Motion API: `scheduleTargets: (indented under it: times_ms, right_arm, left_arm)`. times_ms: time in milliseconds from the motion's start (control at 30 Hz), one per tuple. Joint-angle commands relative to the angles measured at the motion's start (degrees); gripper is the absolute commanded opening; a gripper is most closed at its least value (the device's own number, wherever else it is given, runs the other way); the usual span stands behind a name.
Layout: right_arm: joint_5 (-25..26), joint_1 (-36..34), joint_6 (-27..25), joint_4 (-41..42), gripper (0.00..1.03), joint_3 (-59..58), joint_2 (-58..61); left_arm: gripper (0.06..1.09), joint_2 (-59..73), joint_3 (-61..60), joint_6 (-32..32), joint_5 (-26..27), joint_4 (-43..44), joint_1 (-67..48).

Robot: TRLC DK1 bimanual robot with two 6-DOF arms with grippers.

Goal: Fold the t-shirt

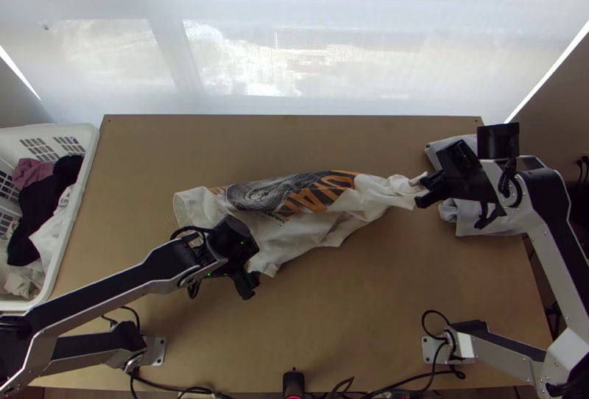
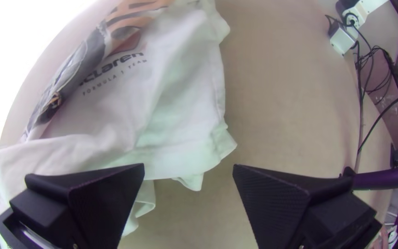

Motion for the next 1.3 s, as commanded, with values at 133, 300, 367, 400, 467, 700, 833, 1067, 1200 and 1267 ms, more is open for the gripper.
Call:
scheduleTargets:
  times_ms: [133, 300, 367, 400, 467, 700, 833, 1067, 1200, 1267]
  right_arm:
    - [-0.1, -0.6, 0.3, 0.0, 0.03, -0.5, -0.4]
    - [-0.1, -0.7, 0.2, 0.0, 0.03, 0.1, -0.3]
    - [-0.1, -0.8, 0.2, 0.0, 0.03, 0.1, -0.3]
    - [-0.1, -1.0, 0.2, 0.0, 0.03, 0.1, -0.4]
    - [-0.1, -1.1, 0.2, 0.0, 0.03, 0.1, -0.4]
    - [-0.1, -1.8, 0.3, 0.0, 0.03, -0.3, -0.7]
    - [-0.1, -2.1, 0.3, 0.0, 0.03, -0.3, -0.8]
    - [-0.1, -2.6, 0.3, 0.1, 0.03, -0.4, -0.9]
    - [-0.1, -2.8, 0.3, 0.3, 0.03, -0.4, -0.8]
    - [-0.1, -2.9, 0.3, 0.4, 0.03, -0.4, -0.9]
  left_arm:
    - [1.0, 7.4, -0.1, 2.5, -4.1, 5.9, -4.1]
    - [0.99, 9.7, 0.9, 2.7, -4.7, 6.8, -4.8]
    - [0.94, 10.8, 0.7, 2.8, -5.1, 7.5, -4.7]
    - [0.88, 11.5, 0.7, 3.0, -5.3, 8.0, -4.7]
    - [0.73, 12.3, 0.5, 3.0, -5.7, 9.5, -4.8]
    - [0.1, 11.3, 2.8, 3.6, -5.8, 9.7, -5.7]
    - [0.1, 8.6, 6.2, 4.1, -5.8, 6.3, -4.5]
    - [0.1, 2.2, 12.1, 6.0, -5.7, 1.6, 0.3]
    - [0.1, -0.4, 16.0, 6.3, -5.7, -0.7, 3.5]
    - [0.1, -1.6, 18.0, 6.3, -5.7, -2.0, 4.8]
